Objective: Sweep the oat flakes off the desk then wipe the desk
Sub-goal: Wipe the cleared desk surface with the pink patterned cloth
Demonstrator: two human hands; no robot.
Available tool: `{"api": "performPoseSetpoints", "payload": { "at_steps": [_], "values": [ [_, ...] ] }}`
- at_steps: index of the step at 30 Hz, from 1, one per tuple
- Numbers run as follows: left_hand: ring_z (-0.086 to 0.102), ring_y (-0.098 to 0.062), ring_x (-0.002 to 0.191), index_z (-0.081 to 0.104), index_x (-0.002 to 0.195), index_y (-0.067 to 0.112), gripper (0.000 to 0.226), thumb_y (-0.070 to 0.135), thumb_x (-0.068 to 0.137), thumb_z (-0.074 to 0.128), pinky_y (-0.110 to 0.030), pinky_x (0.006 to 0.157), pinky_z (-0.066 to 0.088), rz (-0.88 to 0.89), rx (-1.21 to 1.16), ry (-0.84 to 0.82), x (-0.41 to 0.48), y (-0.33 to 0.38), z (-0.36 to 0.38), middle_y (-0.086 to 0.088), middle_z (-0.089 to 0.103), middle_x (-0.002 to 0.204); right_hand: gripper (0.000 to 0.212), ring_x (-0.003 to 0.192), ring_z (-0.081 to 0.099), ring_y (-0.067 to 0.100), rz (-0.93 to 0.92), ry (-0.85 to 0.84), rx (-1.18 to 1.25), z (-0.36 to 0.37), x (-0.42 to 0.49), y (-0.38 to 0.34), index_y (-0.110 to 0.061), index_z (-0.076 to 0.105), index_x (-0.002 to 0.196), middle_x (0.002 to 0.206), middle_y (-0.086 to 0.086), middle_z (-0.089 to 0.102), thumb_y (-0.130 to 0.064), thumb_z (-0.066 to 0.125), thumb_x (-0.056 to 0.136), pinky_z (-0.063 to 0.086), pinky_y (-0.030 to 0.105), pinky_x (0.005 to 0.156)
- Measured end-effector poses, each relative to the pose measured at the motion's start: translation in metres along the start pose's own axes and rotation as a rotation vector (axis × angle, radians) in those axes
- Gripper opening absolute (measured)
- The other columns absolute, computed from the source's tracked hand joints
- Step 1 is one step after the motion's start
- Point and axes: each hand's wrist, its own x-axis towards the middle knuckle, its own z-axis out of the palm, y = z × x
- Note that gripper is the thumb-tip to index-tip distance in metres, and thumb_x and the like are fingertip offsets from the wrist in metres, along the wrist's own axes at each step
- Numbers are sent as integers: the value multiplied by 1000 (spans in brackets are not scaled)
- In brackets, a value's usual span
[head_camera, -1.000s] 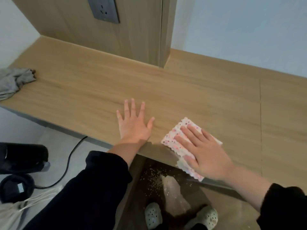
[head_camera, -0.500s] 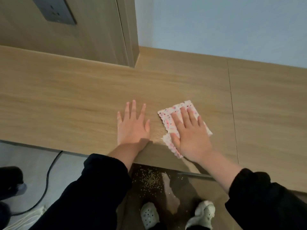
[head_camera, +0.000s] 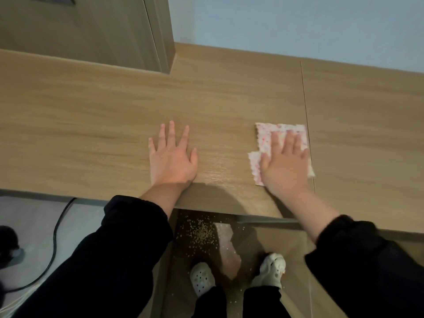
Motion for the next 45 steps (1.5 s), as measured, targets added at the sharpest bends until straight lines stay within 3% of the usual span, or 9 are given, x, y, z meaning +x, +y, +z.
{"api": "performPoseSetpoints", "payload": {
  "at_steps": [7,11,16,21,27,30,33,36,45],
  "values": [
    [-12,-26,148,-1,153,29,63,51,97,18,-46,119,-1,85,-8,-59,-1,-10,-7,-8,-9,161,60,146,-22,26,-549,-67,-61,12,-61,-9,-30,-8,153,159,8,-19,-56,-2,100,-3,48,120],
    [-12,-20,147,-1,153,31,60,48,99,18,-41,121,-1,204,-41,-69,-5,-30,-10,-3,-9,161,67,146,-22,26,-377,-70,-73,1,-23,10,-33,-16,150,159,7,-21,-60,-14,89,-5,47,120],
    [-7,-20,148,8,153,30,57,38,97,16,-48,120,-1,76,-25,-22,-4,-29,-7,-2,-1,162,62,150,-8,28,-260,-20,11,-17,67,-48,-29,1,155,163,8,-7,-50,7,97,0,50,119],
    [-5,-25,149,16,153,26,57,39,98,14,-51,119,1,-91,-83,48,-2,-32,-5,-6,2,162,56,150,-11,24,-622,-50,-98,-23,76,-104,-29,0,155,163,4,-9,-39,17,103,-1,47,120],
    [1,-24,149,20,153,20,56,38,99,14,-51,119,5,-147,-214,85,2,-35,-8,-8,9,161,60,149,-7,27,-1088,-75,-178,-2,-23,-55,-33,5,154,162,4,0,-44,31,101,1,53,119],
    [-2,-23,149,17,153,25,59,47,98,12,-53,119,3,-111,-129,27,1,-32,-9,-5,6,162,54,149,-8,24,-1003,-110,-158,2,-39,-15,-36,4,154,163,1,-3,-51,9,103,0,52,120],
    [-5,-21,149,10,153,29,63,54,96,16,-54,117,1,-80,-39,-10,1,-30,-10,-3,0,162,61,147,-22,19,-595,-83,-119,-5,5,14,-40,-13,149,161,-1,-18,-58,-13,91,-7,45,121],
    [-6,-20,149,10,153,30,63,53,96,21,-53,118,1,-96,-26,-6,0,-29,-11,-1,0,162,66,149,-11,25,-247,-18,-17,-14,46,7,-30,-4,154,163,6,-10,-56,-4,93,0,48,120],
    [-1,-18,149,17,153,26,58,44,99,26,-48,120,3,-95,-77,21,-4,-30,-12,-1,6,162,64,149,-12,22,-457,-4,-6,1,-2,-4,-34,-1,153,162,1,-7,-57,0,93,-2,45,120]
  ]
}}
